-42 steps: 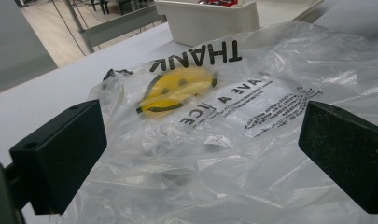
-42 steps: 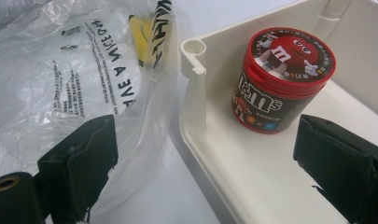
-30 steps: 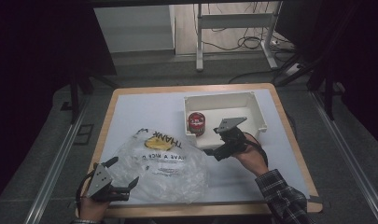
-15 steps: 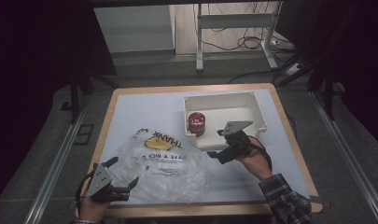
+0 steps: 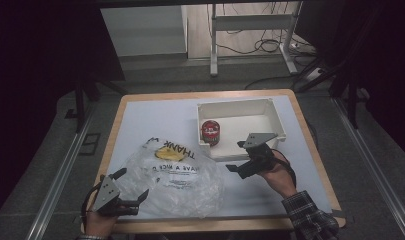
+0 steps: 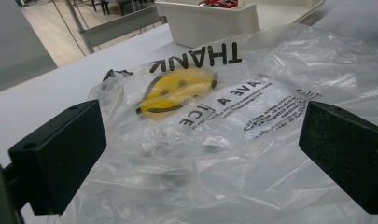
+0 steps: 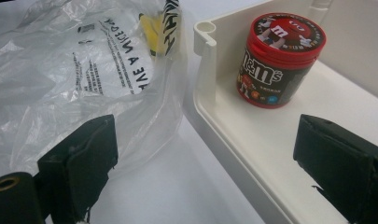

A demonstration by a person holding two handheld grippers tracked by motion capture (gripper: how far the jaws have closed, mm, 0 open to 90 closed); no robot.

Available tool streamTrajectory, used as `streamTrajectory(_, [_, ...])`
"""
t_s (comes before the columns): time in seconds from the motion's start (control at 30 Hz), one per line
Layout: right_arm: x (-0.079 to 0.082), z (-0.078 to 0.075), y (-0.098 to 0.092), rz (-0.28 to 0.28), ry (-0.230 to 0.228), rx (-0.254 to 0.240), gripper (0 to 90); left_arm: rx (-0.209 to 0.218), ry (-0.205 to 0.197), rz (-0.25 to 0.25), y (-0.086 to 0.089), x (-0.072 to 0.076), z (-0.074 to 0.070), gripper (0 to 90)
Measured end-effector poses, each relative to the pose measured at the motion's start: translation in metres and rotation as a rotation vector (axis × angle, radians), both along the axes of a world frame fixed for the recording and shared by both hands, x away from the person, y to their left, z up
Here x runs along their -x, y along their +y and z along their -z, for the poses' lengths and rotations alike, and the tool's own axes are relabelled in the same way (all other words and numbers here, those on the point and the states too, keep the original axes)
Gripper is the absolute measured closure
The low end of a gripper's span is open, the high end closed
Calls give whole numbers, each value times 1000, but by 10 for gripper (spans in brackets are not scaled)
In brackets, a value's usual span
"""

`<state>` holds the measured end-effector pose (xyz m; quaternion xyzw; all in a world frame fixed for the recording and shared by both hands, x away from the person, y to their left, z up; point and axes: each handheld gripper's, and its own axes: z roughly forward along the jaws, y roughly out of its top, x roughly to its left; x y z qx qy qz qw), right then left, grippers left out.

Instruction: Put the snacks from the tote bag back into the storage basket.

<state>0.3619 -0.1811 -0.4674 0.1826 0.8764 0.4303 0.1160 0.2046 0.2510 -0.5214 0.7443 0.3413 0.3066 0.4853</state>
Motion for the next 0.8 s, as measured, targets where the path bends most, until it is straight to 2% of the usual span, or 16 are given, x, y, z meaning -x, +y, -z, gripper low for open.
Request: streamTrajectory(0.8, [17, 2, -29, 53, -30, -48, 68, -1, 5, -4, 0, 0, 0, 7])
